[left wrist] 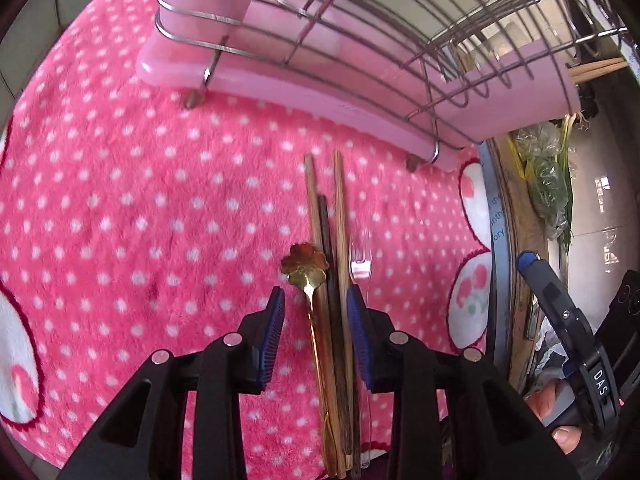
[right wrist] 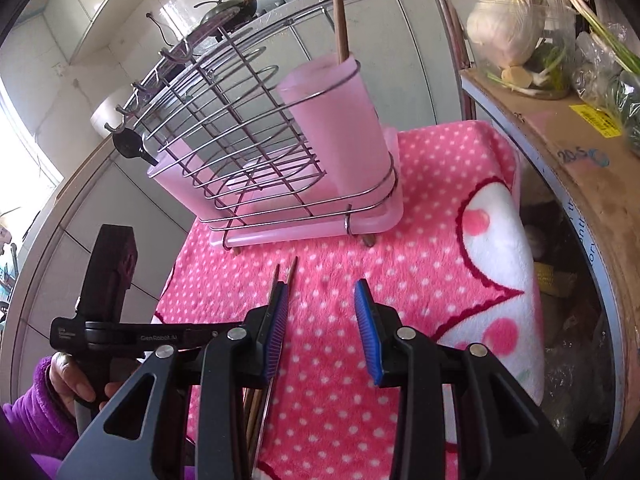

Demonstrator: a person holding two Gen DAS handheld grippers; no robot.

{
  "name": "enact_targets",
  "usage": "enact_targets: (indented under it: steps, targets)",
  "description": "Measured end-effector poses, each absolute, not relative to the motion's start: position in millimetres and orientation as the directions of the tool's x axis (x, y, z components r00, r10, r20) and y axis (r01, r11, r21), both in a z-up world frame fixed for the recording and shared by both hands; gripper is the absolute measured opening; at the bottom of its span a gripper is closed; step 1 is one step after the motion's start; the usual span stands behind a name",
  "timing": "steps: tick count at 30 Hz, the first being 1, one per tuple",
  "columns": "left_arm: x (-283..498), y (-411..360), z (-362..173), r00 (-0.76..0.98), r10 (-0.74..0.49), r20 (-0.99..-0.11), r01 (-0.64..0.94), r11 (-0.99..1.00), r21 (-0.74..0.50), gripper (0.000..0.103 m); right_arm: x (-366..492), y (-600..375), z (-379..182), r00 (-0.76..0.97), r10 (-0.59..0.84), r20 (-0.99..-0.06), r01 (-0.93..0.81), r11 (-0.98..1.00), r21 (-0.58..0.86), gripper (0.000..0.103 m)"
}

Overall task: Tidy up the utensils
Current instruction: 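Move both open tools down to the gold spoon and chopsticks on the mat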

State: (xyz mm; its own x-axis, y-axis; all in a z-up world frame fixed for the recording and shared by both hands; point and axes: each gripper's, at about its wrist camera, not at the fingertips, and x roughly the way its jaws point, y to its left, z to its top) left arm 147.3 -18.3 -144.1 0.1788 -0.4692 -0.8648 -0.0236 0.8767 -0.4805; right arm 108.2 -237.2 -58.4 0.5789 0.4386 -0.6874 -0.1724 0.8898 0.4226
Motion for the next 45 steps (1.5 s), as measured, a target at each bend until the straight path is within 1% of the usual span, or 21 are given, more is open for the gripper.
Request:
enact_targets:
  steps: [4, 6, 7, 9, 14, 15, 16, 21, 27, 29, 30, 31, 35, 36, 37, 43, 45]
  targets:
    - [147, -21, -157, 0.165, -0.477, -0.863, -0.064, 0.868, -0.492, 0.027, 110, -242, -61, 0.578, 0.442, -0.686, -0.164, 0.886, 0.433, 0.035]
    - [147, -19, -160, 0.163, -0.476, -0.864, -0.081, 0.866, -0.493, 0.021, 111, -242, -62, 0.575, 0.445, -0.687, -0.163, 0.885, 0.436, 0.035]
    - [146, -17, -161, 0.164, -0.481, -0.861, -0.086, 0.863, -0.498, 0.020, 111, -242, -63, 0.574, 0.445, -0.687, -0.163, 0.884, 0.437, 0.035]
    - [147, -15, -159, 0.171, -0.462, -0.870, -0.100, 0.870, -0.482, 0.013, 111, -242, -64, 0.571, 0.449, -0.688, -0.165, 0.883, 0.439, 0.035]
    - [158, 0, -145, 0.201, -0.462, -0.864, -0.135, 0.860, -0.491, 0.014, 113, -240, -67, 0.561, 0.457, -0.690, -0.169, 0.879, 0.445, 0.035]
    - [161, -1, -142, 0.208, -0.458, -0.864, -0.140, 0.861, -0.490, 0.018, 113, -239, -68, 0.559, 0.459, -0.690, -0.170, 0.878, 0.447, 0.035]
    - [164, -4, -140, 0.210, -0.448, -0.869, -0.145, 0.865, -0.480, 0.019, 114, -239, -68, 0.556, 0.461, -0.691, -0.170, 0.877, 0.448, 0.035]
    - [177, -23, -139, 0.194, -0.414, -0.889, -0.162, 0.881, -0.445, 0.030, 114, -237, -70, 0.549, 0.465, -0.694, -0.176, 0.877, 0.448, 0.035]
    - [185, -40, -153, 0.163, -0.366, -0.916, -0.174, 0.903, -0.392, 0.031, 114, -237, -69, 0.548, 0.465, -0.695, -0.181, 0.877, 0.444, 0.035]
    - [185, -43, -154, 0.169, -0.370, -0.914, -0.175, 0.901, -0.397, 0.030, 115, -237, -69, 0.545, 0.468, -0.695, -0.183, 0.876, 0.446, 0.035]
    - [184, -42, -155, 0.171, -0.372, -0.912, -0.176, 0.899, -0.400, 0.026, 115, -236, -69, 0.542, 0.471, -0.696, -0.184, 0.875, 0.448, 0.035]
    - [184, -42, -156, 0.168, -0.377, -0.911, -0.176, 0.898, -0.404, 0.025, 116, -236, -69, 0.539, 0.474, -0.696, -0.187, 0.873, 0.450, 0.035]
    - [180, -27, -156, 0.170, -0.399, -0.901, -0.173, 0.888, -0.426, 0.024, 120, -231, -73, 0.505, 0.520, -0.689, -0.196, 0.846, 0.495, 0.035]
    - [180, -25, -156, 0.173, -0.402, -0.899, -0.172, 0.887, -0.429, 0.018, 121, -230, -75, 0.495, 0.532, -0.687, -0.194, 0.838, 0.510, 0.035]
    - [180, -24, -155, 0.175, -0.416, -0.892, -0.166, 0.881, -0.443, 0.017, 122, -229, -76, 0.486, 0.542, -0.686, -0.193, 0.831, 0.521, 0.035]
    - [176, -13, -151, 0.178, -0.427, -0.886, -0.139, 0.881, -0.453, 0.017, 132, -221, -89, 0.402, 0.617, -0.677, -0.165, 0.776, 0.609, 0.035]
    - [175, -10, -149, 0.181, -0.434, -0.883, -0.126, 0.880, -0.458, 0.010, 135, -217, -95, 0.373, 0.630, -0.681, -0.153, 0.766, 0.624, 0.035]
